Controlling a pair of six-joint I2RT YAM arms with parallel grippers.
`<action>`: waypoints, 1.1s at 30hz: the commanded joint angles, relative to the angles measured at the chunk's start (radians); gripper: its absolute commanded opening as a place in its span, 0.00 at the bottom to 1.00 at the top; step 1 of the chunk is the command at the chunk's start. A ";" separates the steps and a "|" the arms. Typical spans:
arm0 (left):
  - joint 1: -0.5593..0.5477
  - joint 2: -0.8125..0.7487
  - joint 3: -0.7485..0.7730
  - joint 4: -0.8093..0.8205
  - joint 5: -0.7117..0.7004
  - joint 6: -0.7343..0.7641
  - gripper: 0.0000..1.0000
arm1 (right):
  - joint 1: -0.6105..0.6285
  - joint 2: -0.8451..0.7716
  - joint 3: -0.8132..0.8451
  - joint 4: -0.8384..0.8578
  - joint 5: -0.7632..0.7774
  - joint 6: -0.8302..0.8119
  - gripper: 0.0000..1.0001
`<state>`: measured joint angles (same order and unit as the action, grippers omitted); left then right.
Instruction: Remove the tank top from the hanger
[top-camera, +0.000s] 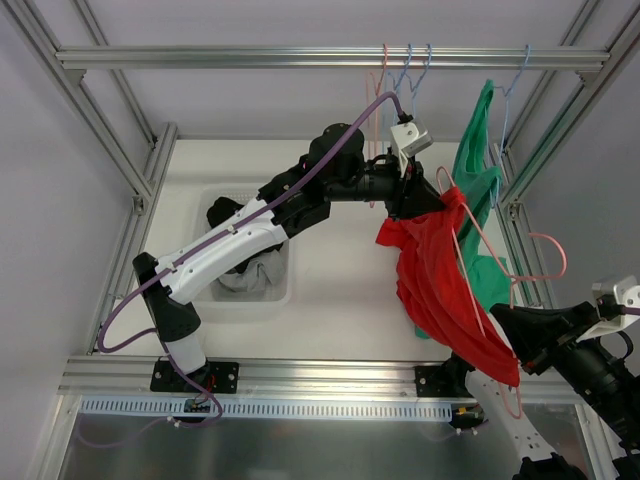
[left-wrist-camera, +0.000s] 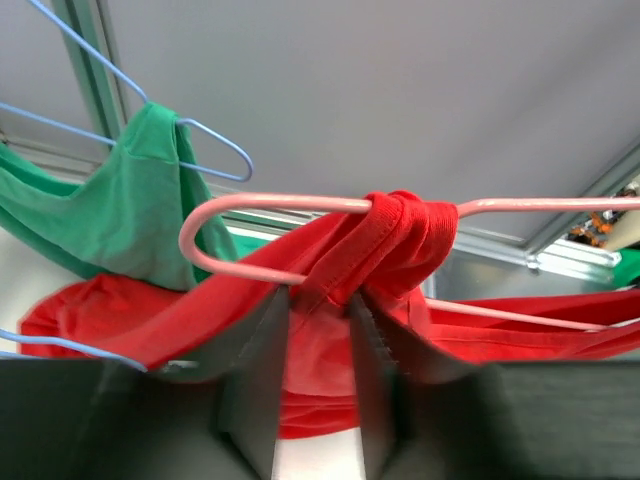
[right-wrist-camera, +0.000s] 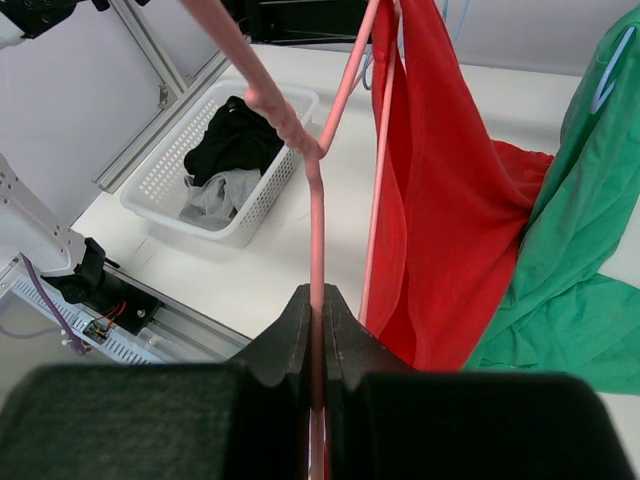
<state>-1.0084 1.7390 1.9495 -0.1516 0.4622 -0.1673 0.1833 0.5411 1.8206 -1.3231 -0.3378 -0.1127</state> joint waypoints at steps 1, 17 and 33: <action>-0.007 -0.012 0.029 0.030 0.030 0.026 0.20 | 0.012 0.030 0.031 0.039 -0.006 0.008 0.00; -0.015 -0.456 -0.314 0.030 -0.804 -0.011 0.00 | 0.172 -0.066 -0.113 -0.011 -0.078 -0.107 0.00; -0.015 -0.765 -0.800 0.118 -0.235 -0.026 0.00 | 0.235 -0.107 -0.338 0.766 -0.284 0.011 0.00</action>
<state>-1.0214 1.0351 1.2373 -0.1150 0.0772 -0.1730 0.4152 0.3809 1.5600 -0.8879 -0.6777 -0.1886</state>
